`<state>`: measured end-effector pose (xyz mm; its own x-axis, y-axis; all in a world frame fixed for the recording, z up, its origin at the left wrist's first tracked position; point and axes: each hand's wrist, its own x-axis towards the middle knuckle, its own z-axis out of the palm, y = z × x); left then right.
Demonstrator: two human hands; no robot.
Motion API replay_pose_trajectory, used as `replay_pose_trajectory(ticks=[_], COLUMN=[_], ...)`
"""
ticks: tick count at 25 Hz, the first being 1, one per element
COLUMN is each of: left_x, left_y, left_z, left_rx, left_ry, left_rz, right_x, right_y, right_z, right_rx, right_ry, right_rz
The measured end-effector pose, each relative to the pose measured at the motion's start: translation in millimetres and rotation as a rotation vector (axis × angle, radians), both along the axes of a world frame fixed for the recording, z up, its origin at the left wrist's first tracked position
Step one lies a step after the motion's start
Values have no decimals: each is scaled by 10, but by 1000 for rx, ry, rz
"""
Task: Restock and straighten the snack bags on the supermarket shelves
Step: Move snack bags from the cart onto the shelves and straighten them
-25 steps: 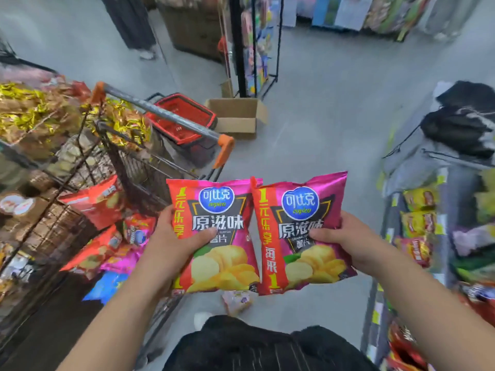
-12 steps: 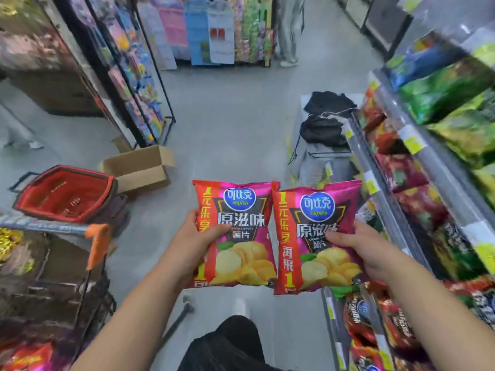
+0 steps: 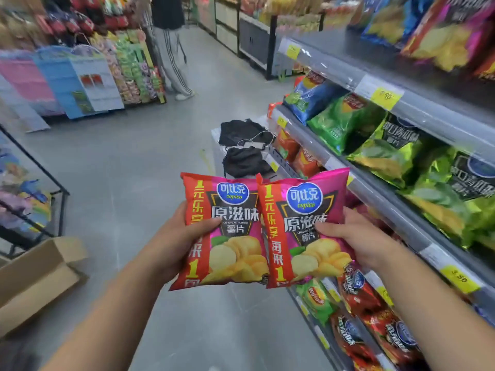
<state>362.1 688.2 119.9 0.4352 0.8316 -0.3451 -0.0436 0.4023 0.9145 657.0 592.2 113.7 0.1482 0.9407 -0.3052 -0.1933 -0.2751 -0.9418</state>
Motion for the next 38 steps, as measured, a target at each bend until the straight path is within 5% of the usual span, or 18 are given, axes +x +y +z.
replay_pose_trajectory(ticks=[8,22,38], left_x=[694,2198,3298], left_y=[974,2071,3112], left_z=[394,1457,1882], left_rx=[53,248,233], left_ry=[-88,-162,-204], left_rz=[-236,-323,-579], right_x=[448,1517,2059], right_y=[298,966,1394], right_z=[413,1765,2089], right_rx=[90,240,218], right_ry=[0,-205,-182], right_rz=[-266,-407,-907])
